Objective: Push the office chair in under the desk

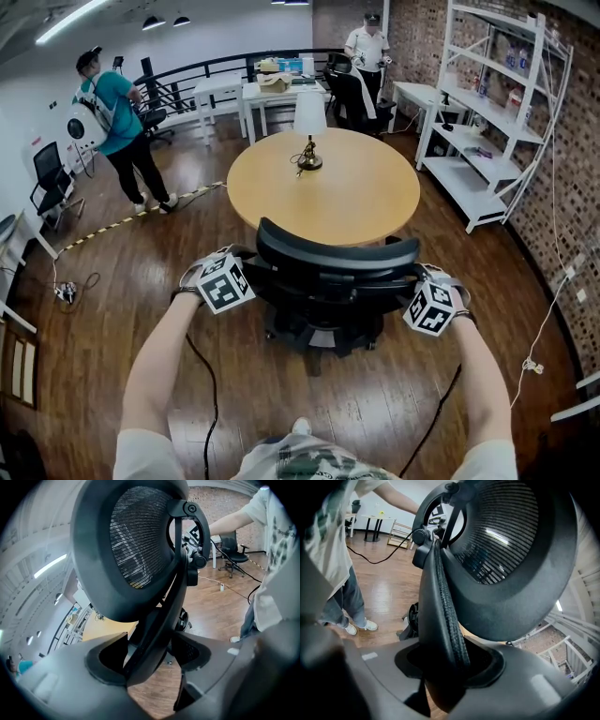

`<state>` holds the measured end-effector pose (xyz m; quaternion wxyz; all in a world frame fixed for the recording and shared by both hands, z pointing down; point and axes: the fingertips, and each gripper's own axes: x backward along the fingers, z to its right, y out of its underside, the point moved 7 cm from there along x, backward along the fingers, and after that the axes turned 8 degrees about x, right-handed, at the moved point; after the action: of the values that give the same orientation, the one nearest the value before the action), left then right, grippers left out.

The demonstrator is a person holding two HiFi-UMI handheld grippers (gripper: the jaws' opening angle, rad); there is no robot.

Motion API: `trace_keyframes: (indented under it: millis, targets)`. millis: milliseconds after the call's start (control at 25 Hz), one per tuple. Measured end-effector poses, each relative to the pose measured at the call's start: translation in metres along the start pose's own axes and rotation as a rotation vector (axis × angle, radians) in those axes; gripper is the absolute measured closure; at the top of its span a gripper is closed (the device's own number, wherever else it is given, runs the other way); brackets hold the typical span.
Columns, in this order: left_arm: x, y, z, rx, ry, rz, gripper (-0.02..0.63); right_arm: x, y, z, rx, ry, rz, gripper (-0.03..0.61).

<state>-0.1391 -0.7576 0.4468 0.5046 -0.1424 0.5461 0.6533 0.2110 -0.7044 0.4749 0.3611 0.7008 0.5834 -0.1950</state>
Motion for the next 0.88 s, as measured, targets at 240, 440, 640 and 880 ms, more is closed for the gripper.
trace_keyframes:
  millis: [240,440,640,880]
  targets:
    - [-0.001,0.001,0.002,-0.001,-0.015,0.020,0.295,-0.004,0.002,-0.002,-0.018,0.007,-0.019,0.386]
    - [0.005,0.005,0.010,0.013,-0.129,0.026,0.293,0.004,0.000,-0.001,-0.085,0.090,-0.040,0.313]
    - [0.018,0.008,0.016,0.046,-0.221,0.056,0.296,0.023,0.000,-0.004,-0.100,0.143,-0.050,0.308]
    - [0.038,0.001,0.030,0.083,-0.249,0.083,0.299,0.051,-0.006,-0.010,-0.175,0.207,-0.015,0.308]
